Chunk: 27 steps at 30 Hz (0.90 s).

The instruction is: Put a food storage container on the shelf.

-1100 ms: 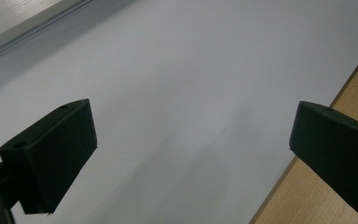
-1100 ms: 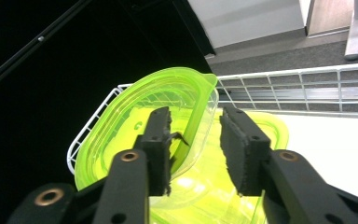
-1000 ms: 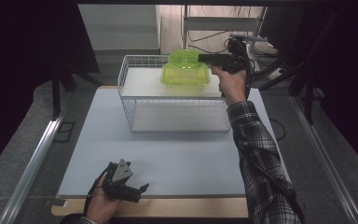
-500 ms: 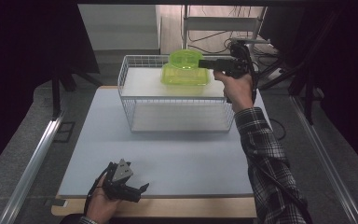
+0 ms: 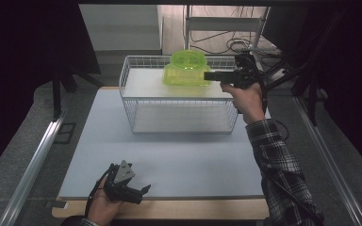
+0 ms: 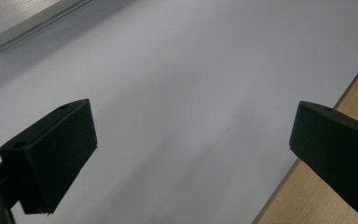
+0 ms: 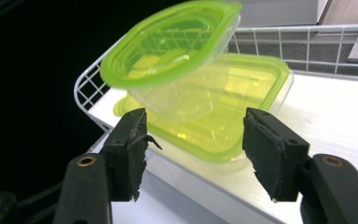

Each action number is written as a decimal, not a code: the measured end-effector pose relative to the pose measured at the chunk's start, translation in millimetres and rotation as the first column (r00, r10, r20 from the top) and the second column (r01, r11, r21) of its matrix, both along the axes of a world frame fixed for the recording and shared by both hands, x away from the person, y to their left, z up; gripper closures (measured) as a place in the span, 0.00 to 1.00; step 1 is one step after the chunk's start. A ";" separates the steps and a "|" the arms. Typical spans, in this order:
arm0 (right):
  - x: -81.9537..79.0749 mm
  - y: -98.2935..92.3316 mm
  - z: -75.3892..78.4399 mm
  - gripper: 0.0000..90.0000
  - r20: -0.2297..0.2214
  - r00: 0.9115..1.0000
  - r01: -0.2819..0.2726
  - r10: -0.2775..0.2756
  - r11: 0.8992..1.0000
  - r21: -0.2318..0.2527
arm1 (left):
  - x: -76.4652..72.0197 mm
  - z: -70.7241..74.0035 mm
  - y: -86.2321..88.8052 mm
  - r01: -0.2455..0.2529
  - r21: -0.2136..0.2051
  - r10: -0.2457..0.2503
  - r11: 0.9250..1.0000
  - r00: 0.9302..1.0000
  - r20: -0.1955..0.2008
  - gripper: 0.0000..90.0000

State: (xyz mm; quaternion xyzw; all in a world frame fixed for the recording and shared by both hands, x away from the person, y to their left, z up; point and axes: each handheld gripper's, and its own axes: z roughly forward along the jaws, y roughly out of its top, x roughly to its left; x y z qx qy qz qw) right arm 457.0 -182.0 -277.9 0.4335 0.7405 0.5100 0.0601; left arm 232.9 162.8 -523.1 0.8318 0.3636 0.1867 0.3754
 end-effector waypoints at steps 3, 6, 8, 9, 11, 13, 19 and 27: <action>-3.8 -0.3 -3.4 0.43 0.004 1.000 -0.014 0.014 1.000 -0.022 | 0.0 0.2 0.1 0.000 -0.007 0.000 1.000 1.000 0.001 0.00; -6.2 -0.6 -6.1 0.41 0.004 1.000 -0.023 0.023 0.999 -0.031 | -0.2 0.4 -0.1 0.001 -0.014 -0.001 1.000 1.000 0.000 0.00; -9.4 -1.3 -10.6 0.39 0.009 0.999 -0.035 0.035 0.998 -0.047 | -0.1 0.1 -0.5 0.001 -0.011 -0.001 1.000 1.000 0.000 0.00; -10.5 -1.5 -12.0 0.38 0.008 0.999 -0.037 0.037 0.998 -0.052 | -0.1 0.1 -0.5 0.001 -0.011 -0.001 1.000 1.000 0.000 0.00; -12.0 -1.9 -13.5 0.37 0.011 0.999 -0.038 0.039 0.998 -0.059 | 0.0 -0.1 -0.6 0.000 -0.010 0.000 1.000 1.000 0.000 0.00; -14.9 -2.8 -17.2 0.35 0.012 0.999 -0.043 0.044 0.997 -0.069 | 0.0 0.0 -0.4 -0.002 -0.010 0.002 1.000 1.000 0.001 0.00; -21.5 -3.3 -23.7 0.30 0.014 0.998 -0.055 0.056 0.995 -0.086 | 0.0 0.1 -0.1 -0.006 -0.009 0.006 1.000 1.000 -0.001 0.00; -28.3 -1.9 -33.2 0.24 0.020 0.997 -0.070 0.073 0.992 -0.106 | 0.2 0.0 -0.1 -0.002 0.001 0.002 1.000 1.000 -0.001 0.00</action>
